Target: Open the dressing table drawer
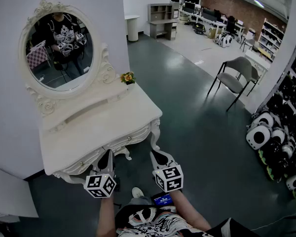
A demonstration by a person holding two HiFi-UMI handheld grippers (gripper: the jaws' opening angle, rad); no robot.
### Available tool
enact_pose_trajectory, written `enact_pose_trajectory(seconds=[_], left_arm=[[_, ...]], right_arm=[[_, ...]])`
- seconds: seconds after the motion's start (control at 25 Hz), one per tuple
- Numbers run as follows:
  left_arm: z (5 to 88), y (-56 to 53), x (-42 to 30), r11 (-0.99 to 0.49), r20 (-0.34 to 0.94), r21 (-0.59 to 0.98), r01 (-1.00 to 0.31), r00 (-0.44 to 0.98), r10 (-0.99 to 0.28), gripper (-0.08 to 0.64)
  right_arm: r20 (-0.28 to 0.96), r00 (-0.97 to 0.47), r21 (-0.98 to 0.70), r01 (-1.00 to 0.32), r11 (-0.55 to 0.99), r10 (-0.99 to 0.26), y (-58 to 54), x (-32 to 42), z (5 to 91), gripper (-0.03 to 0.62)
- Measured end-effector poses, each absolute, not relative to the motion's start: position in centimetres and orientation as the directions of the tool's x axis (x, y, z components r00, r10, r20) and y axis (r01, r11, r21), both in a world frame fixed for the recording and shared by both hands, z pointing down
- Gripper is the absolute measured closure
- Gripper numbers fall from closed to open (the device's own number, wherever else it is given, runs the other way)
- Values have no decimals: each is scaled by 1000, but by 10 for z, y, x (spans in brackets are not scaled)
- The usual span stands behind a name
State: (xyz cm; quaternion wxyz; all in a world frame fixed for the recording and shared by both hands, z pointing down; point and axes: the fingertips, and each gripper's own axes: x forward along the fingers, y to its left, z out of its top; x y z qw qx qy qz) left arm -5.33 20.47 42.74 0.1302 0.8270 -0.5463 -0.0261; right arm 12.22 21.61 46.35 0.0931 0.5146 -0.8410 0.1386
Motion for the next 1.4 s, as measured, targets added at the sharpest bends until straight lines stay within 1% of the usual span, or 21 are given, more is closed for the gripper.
enact_pose_trajectory(seconds=[0.44,0.6,0.64,0.68,0.72,0.76,0.88,1.08,1.4], left_arm=[[433,212,-61,-339,111,253,-906,375,-920,558],[442,207,-58,-328,147,268,-906,375,-915,556],[446,203,-58,-325,161,278,-904,378,-912,523],[450,198,-59,-323,173,286,-902,380,-909,465],[454,193,-60,-319,182,287,-903,379,-908,453],[456,187,-61,-316,189,282,-906,375,-908,447],[463,161,-67,-309,203,257,-916,364,-909,443],[488,84,-93,-291,228,239,-926,345,-911,464],[520,-58,-125,-333,310,215,-918,387,-868,482]], right_arm=[[304,-470,-153,-883,445,-828,220,119,470,591],[300,-489,-186,-872,452,-819,216,120,474,589],[304,-488,-185,-873,451,-818,213,119,476,589],[309,-487,-185,-873,451,-817,208,118,479,583],[315,-487,-186,-874,449,-815,203,117,482,529],[321,-484,-188,-875,446,-814,197,117,485,498],[329,-469,-191,-883,429,-819,168,117,492,497],[368,-461,-195,-888,417,-808,90,97,517,498],[455,-431,-165,-901,402,-779,-57,47,541,499]])
